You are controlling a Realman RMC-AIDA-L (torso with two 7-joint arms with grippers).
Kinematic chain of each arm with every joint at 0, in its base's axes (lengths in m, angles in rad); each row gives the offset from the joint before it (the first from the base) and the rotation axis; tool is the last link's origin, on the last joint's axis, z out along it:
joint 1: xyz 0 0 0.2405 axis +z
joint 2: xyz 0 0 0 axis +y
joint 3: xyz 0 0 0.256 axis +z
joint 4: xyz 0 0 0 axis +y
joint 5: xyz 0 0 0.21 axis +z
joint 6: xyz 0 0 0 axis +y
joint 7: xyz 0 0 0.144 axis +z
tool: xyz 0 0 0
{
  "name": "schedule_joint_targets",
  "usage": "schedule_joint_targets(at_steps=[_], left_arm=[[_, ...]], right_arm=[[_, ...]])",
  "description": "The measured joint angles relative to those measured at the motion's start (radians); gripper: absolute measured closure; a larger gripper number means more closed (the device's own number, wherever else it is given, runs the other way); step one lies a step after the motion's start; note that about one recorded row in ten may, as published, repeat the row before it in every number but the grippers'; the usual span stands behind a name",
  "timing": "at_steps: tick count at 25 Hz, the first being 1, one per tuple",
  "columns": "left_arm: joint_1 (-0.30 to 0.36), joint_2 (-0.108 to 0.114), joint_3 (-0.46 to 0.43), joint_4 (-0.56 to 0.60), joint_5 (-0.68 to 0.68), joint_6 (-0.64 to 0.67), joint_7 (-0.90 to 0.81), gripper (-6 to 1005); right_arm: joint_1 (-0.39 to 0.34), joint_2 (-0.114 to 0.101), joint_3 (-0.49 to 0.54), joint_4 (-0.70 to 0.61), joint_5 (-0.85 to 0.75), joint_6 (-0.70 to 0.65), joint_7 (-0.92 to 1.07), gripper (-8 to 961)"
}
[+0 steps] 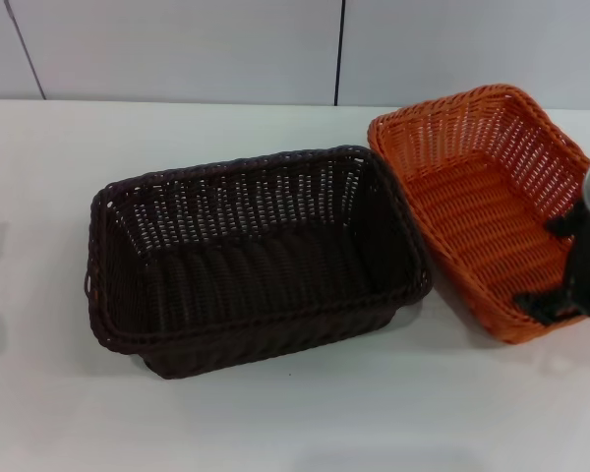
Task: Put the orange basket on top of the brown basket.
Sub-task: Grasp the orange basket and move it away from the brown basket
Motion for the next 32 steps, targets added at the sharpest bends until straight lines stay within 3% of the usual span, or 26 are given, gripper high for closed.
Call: schedule_joint_targets(at_steps=[13, 32], left_arm=[[-0.017, -0.003, -0.052, 0.022, 0.000, -0.061, -0.001, 197], [-0.011, -0.004, -0.046, 0.045, 0.000, -0.064, -0.009, 197]], right_arm=[[-0.038, 0.000, -0.079, -0.024, -0.124, 0.065, -0.053, 138], [0.005, 0.003, -0.132, -0.333, -0.235, -0.198, -0.083, 152]])
